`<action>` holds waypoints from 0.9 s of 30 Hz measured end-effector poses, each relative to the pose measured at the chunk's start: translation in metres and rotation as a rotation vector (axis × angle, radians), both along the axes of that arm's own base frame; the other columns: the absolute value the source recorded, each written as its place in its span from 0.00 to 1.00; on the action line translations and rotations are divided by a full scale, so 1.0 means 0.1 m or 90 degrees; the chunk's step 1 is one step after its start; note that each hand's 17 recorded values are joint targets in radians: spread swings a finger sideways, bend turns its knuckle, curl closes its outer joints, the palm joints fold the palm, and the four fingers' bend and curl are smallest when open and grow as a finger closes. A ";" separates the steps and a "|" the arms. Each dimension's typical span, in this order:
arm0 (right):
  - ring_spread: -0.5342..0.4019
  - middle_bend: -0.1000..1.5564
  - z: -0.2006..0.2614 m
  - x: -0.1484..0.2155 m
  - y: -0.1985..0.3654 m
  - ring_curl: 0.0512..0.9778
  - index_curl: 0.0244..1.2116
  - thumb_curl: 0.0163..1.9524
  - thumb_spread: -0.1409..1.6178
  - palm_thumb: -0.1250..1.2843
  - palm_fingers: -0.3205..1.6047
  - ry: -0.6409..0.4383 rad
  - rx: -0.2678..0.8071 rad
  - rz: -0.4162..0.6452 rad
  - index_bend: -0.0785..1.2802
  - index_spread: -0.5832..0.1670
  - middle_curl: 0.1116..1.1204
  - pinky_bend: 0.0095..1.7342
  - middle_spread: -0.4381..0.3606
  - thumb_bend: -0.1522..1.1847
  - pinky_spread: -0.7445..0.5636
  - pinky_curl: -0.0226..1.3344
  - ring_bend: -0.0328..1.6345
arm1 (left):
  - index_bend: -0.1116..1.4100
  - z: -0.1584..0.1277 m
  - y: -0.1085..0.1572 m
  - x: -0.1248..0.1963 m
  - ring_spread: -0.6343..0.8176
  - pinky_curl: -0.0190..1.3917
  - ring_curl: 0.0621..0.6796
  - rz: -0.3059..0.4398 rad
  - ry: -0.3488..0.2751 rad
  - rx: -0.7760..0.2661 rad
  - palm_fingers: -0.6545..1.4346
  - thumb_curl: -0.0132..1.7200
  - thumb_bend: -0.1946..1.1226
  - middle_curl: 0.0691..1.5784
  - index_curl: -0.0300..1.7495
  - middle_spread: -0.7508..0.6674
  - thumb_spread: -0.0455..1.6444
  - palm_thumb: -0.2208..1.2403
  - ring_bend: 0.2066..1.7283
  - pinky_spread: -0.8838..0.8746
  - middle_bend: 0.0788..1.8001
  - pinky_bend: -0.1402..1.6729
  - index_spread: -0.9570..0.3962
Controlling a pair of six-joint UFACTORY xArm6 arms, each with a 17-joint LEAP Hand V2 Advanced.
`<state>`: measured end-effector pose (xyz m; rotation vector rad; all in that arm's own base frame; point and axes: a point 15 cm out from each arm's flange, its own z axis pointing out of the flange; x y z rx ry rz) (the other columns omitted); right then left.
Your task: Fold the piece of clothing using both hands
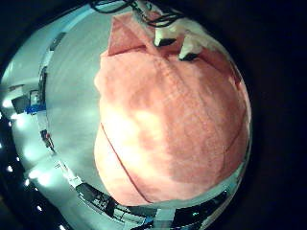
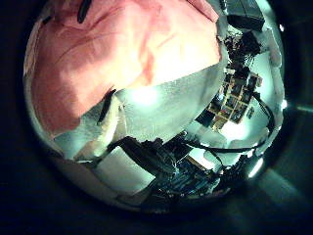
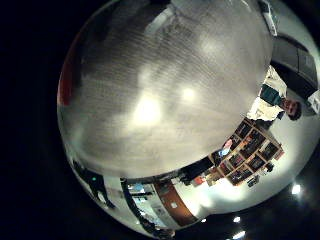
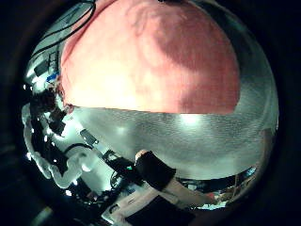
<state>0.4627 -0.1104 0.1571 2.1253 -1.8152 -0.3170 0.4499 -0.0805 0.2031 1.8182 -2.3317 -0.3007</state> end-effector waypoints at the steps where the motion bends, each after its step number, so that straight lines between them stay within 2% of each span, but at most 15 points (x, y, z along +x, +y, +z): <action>1: 0.56 0.22 -0.01 -0.01 0.00 0.27 0.24 0.16 0.68 0.38 0.23 0.003 -0.003 0.003 0.16 0.30 0.25 0.27 0.51 0.10 0.78 0.28 0.36 | 0.19 0.01 0.01 0.00 0.71 0.28 0.26 0.000 0.000 0.000 0.36 0.23 0.13 0.18 0.28 0.73 0.72 0.55 0.30 0.71 0.06 0.29 0.71; 4: 0.52 0.22 -0.04 -0.05 -0.01 0.27 0.22 0.16 0.67 0.40 0.25 0.013 -0.021 0.021 0.16 0.31 0.25 0.28 0.47 0.10 0.76 0.28 0.39 | 0.19 0.02 0.02 0.00 0.71 0.27 0.25 0.000 -0.002 0.002 0.36 0.23 0.13 0.17 0.28 0.73 0.72 0.55 0.30 0.71 0.06 0.29 0.71; 5: 0.47 0.26 -0.05 -0.05 0.01 0.29 0.21 0.17 0.67 0.44 0.33 0.016 -0.025 0.029 0.15 0.33 0.26 0.28 0.43 0.12 0.72 0.28 0.44 | 0.19 0.01 0.02 -0.01 0.71 0.27 0.25 0.000 0.001 0.003 0.36 0.23 0.14 0.17 0.27 0.73 0.72 0.55 0.30 0.71 0.06 0.29 0.71; 6: 0.45 0.26 -0.05 -0.05 0.03 0.28 0.20 0.17 0.67 0.46 0.33 0.017 -0.028 0.036 0.15 0.34 0.26 0.28 0.41 0.12 0.70 0.27 0.44 | 0.19 0.01 0.02 -0.02 0.71 0.27 0.25 -0.001 0.004 0.004 0.36 0.23 0.13 0.17 0.27 0.73 0.72 0.55 0.30 0.71 0.06 0.29 0.71; 8: 0.37 0.29 -0.04 -0.05 0.03 0.32 0.20 0.18 0.67 0.48 0.41 0.017 -0.030 0.038 0.15 0.35 0.28 0.31 0.37 0.11 0.62 0.27 0.51 | 0.20 0.01 0.04 -0.03 0.71 0.27 0.25 -0.002 0.007 0.007 0.36 0.23 0.13 0.17 0.27 0.73 0.72 0.55 0.29 0.71 0.06 0.29 0.71; 10: 0.30 0.37 -0.02 -0.08 0.05 0.35 0.20 0.18 0.67 0.53 0.65 0.017 -0.029 0.039 0.18 0.32 0.33 0.41 0.29 0.12 0.46 0.28 0.58 | 0.20 0.02 0.04 -0.03 0.71 0.27 0.25 -0.002 0.007 0.008 0.37 0.23 0.13 0.17 0.27 0.73 0.72 0.55 0.29 0.71 0.06 0.29 0.71; 12: 0.28 0.41 0.02 -0.13 0.05 0.37 0.22 0.19 0.67 0.56 0.74 0.016 -0.030 0.041 0.21 0.28 0.36 0.45 0.24 0.11 0.35 0.30 0.60 | 0.20 0.01 0.04 -0.03 0.71 0.27 0.25 -0.003 0.008 0.008 0.37 0.23 0.13 0.16 0.26 0.73 0.72 0.55 0.29 0.71 0.06 0.29 0.71; 14: 0.28 0.47 0.05 -0.18 0.03 0.43 0.28 0.19 0.67 0.58 0.80 0.017 -0.034 0.043 0.29 0.25 0.42 0.48 0.23 0.11 0.31 0.34 0.62 | 0.20 0.01 0.04 -0.03 0.72 0.27 0.25 -0.004 0.008 0.009 0.37 0.23 0.14 0.16 0.26 0.73 0.72 0.55 0.29 0.71 0.06 0.28 0.71; 16: 0.29 0.52 0.11 -0.26 -0.03 0.46 0.32 0.20 0.67 0.60 0.80 0.018 -0.049 0.048 0.35 0.22 0.46 0.50 0.22 0.11 0.29 0.36 0.64 | 0.20 0.00 0.05 -0.03 0.72 0.27 0.24 -0.005 0.009 0.010 0.37 0.23 0.13 0.16 0.26 0.73 0.72 0.56 0.29 0.71 0.06 0.28 0.71; 19: 0.29 0.59 0.11 -0.40 -0.07 0.50 0.40 0.20 0.68 0.63 0.81 0.022 -0.055 0.049 0.49 0.21 0.53 0.56 0.22 0.11 0.29 0.40 0.67 | 0.20 0.00 0.06 -0.04 0.72 0.27 0.24 -0.006 0.010 0.010 0.37 0.23 0.13 0.16 0.26 0.73 0.71 0.56 0.28 0.71 0.06 0.28 0.71; 24: 0.29 0.68 0.11 -0.53 -0.28 0.57 0.52 0.21 0.71 0.69 0.77 -0.002 -0.061 0.031 0.66 0.23 0.62 0.64 0.25 0.11 0.31 0.47 0.74 | 0.20 0.06 0.05 -0.05 0.72 0.27 0.24 -0.015 0.004 0.003 0.38 0.23 0.13 0.16 0.26 0.72 0.71 0.56 0.27 0.70 0.06 0.28 0.71; 27: 0.29 0.72 0.11 -0.54 -0.45 0.62 0.57 0.21 0.73 0.72 0.75 -0.033 -0.066 0.016 0.73 0.26 0.66 0.67 0.27 0.11 0.33 0.51 0.77 | 0.20 0.12 0.04 -0.11 0.71 0.26 0.24 -0.019 -0.001 -0.009 0.38 0.23 0.13 0.16 0.25 0.72 0.71 0.56 0.27 0.70 0.06 0.28 0.71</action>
